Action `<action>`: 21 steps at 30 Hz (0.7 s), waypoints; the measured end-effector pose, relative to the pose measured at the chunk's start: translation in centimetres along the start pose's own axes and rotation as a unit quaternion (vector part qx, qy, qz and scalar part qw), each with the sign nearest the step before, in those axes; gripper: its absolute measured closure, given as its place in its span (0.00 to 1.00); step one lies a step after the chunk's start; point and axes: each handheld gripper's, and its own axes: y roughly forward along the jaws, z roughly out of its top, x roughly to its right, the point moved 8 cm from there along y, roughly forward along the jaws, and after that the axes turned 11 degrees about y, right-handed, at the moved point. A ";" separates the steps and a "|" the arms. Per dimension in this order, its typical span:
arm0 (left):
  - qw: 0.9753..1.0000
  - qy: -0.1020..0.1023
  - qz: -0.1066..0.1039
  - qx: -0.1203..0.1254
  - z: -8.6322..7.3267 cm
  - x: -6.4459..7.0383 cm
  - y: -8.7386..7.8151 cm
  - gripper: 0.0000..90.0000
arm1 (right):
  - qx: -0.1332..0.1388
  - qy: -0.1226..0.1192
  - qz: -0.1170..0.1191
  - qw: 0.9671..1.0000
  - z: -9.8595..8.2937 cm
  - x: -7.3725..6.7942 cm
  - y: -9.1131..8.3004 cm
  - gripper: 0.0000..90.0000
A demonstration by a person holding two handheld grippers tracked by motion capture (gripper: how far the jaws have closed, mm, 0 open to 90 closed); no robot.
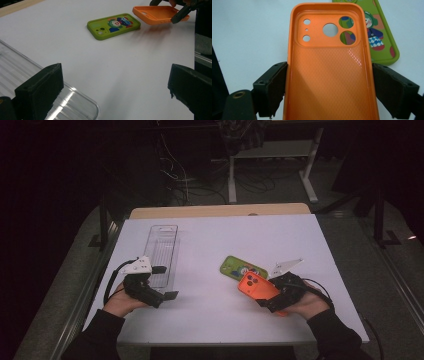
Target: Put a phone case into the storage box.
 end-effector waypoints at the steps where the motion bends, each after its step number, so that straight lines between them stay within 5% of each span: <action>1: 1.000 -0.003 -0.001 0.002 0.2 0.1 0.1 0.00 | -0.003 -0.005 0.004 1.000 0.2 0.1 -0.1 0.17; 9: 1.000 0.010 -0.012 -0.004 1.3 0.4 1.0 0.00 | -0.012 -0.018 0.025 0.999 1.7 0.3 -0.3 0.17; 21: 0.998 0.038 -0.045 -0.009 3.4 0.4 2.5 0.00 | -0.029 -0.083 0.040 0.995 4.7 0.2 0.6 0.17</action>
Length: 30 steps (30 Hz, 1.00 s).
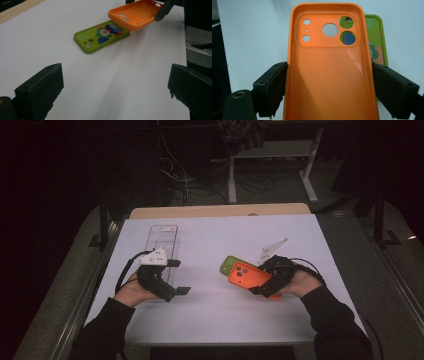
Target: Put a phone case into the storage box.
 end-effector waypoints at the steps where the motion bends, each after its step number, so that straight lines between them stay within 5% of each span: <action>1: 1.000 0.002 -0.003 0.002 0.3 0.0 0.1 0.00 | 0.001 -0.007 0.004 1.000 0.3 0.0 0.1 0.17; 18: 0.999 0.022 -0.034 0.002 2.8 -1.3 3.9 0.00 | 0.005 -0.063 0.039 0.997 2.9 -0.4 1.7 0.17; 22: 0.998 0.038 -0.057 -0.004 3.0 -0.6 4.9 0.00 | 0.016 -0.075 0.047 0.996 3.3 -0.6 2.1 0.17; 30: 0.992 0.078 -0.096 -0.015 3.5 1.5 6.1 0.00 | -0.010 -0.097 0.070 0.993 2.8 -2.1 3.0 0.17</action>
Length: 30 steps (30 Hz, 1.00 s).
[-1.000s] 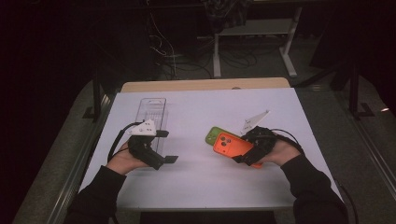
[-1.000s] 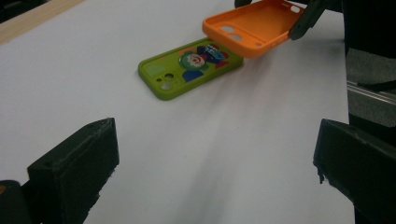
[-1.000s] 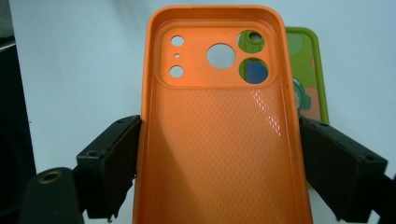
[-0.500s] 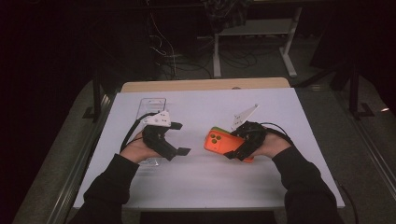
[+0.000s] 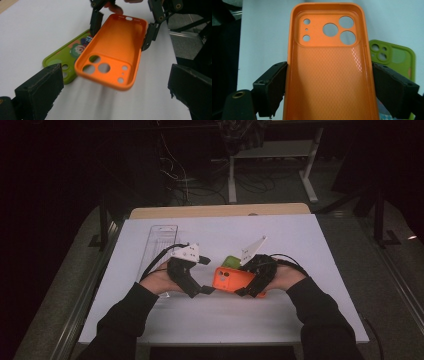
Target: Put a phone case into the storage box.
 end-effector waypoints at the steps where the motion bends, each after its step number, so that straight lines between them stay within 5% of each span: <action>1: 1.000 0.000 -0.003 -0.002 0.0 0.2 0.0 0.00 | 0.000 -0.007 0.003 1.000 0.1 -0.1 0.1 0.17; 7: 1.000 0.003 -0.025 -0.011 -0.2 1.1 0.9 0.00 | -0.010 -0.027 0.019 0.999 0.4 -1.4 1.0 0.17; 17: 0.997 0.034 -0.047 -0.043 -0.9 1.5 1.5 0.00 | -0.018 -0.044 0.033 0.998 0.9 -2.8 1.8 0.17; 23: 0.997 0.027 -0.052 -0.054 -1.2 2.0 2.0 0.00 | -0.015 -0.063 0.030 0.997 1.4 -3.3 1.7 0.17; 30: 0.995 0.032 -0.062 -0.074 -1.6 2.4 2.6 0.00 | -0.022 -0.058 0.034 0.997 1.6 -4.2 1.5 0.17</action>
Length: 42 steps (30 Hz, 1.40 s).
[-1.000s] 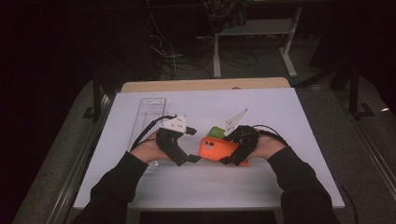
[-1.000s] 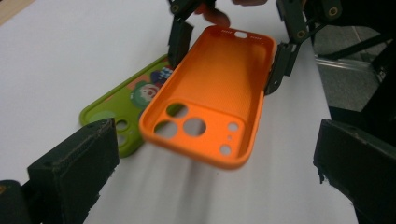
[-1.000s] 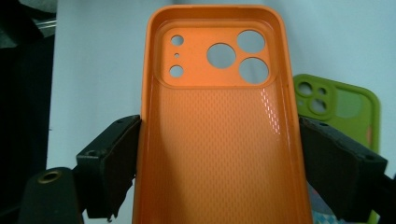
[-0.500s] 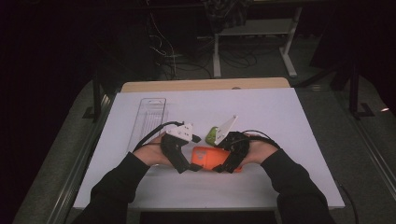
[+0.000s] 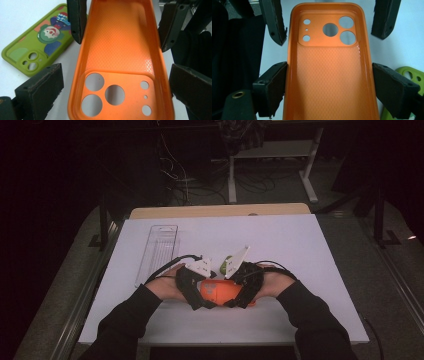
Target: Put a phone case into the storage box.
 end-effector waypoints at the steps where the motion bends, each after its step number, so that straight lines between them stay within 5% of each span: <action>1: 1.000 0.003 -0.003 -0.005 -0.1 0.1 0.1 0.00 | 0.003 -0.006 0.001 1.000 0.1 0.0 0.0 0.17; 31: 1.000 0.018 -0.016 -0.017 -0.2 0.5 0.5 0.17 | -0.002 -0.019 0.003 1.000 0.2 -0.2 0.0 0.17; 42: 0.999 0.001 -0.032 -0.016 -0.4 0.6 0.4 0.18 | -0.003 -0.003 0.018 1.000 0.0 -0.2 0.4 0.12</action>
